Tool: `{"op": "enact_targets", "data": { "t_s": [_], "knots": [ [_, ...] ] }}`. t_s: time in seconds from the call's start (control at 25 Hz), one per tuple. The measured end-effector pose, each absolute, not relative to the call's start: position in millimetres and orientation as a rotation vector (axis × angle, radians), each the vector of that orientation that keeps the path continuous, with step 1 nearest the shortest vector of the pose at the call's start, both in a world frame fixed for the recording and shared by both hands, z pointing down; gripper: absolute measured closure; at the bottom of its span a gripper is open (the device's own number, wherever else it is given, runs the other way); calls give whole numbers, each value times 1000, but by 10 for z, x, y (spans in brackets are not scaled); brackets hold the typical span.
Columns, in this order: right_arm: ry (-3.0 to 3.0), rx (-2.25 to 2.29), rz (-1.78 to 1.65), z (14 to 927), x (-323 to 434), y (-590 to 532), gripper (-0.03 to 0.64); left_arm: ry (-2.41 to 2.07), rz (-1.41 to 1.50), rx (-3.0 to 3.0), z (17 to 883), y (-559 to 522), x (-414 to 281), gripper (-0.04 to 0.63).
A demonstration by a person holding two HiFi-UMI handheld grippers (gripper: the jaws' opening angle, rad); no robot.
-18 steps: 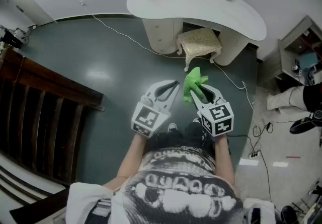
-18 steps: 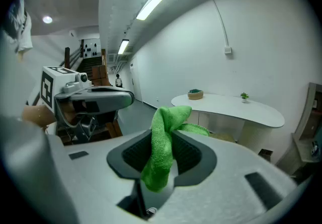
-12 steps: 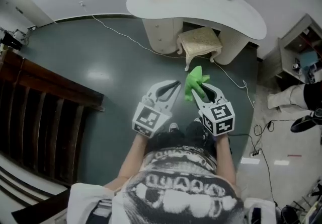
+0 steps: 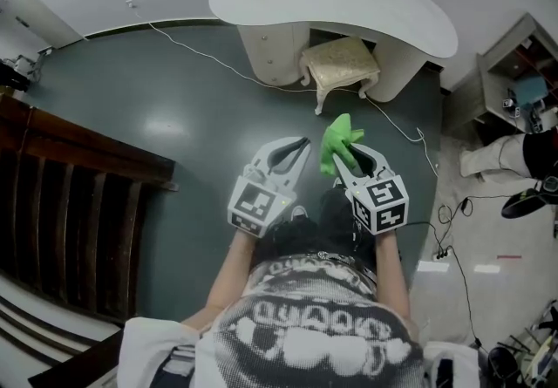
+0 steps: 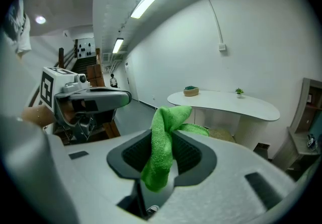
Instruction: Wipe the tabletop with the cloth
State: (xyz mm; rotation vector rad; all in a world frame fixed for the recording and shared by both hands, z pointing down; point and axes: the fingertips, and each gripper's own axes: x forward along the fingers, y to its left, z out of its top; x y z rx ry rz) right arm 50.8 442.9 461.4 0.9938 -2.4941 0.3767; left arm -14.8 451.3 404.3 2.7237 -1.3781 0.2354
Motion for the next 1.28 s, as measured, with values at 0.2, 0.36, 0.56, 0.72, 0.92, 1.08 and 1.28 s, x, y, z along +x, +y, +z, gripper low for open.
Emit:
{"op": "enact_targets", "data": {
  "t_s": [0.2,0.36,0.56,0.72,0.92,1.08,1.28],
  "knots": [
    [-2481,1030,401,4616,619,4304,494,-1367,226,2732,4042,4296,-96,581],
    [-2473,1041,417,4664,780,4058,494,-1345,220,2743,4089,4016,83,581],
    [-2464,1065,449,4752,1046,3553,494,-1323,255,2757,4137,3516,337,581],
    [-2462,1049,467,4815,1246,3013,494,-1346,261,2730,4189,3018,488,581],
    [-2473,969,456,4793,1461,2278,494,-1409,259,2689,4147,2323,712,581],
    [-2493,901,438,4778,1622,1754,494,-1472,254,2669,4085,1801,900,581],
    [-2540,837,417,4709,1783,1147,494,-1569,288,2648,3998,1320,1093,581]
  ]
}}
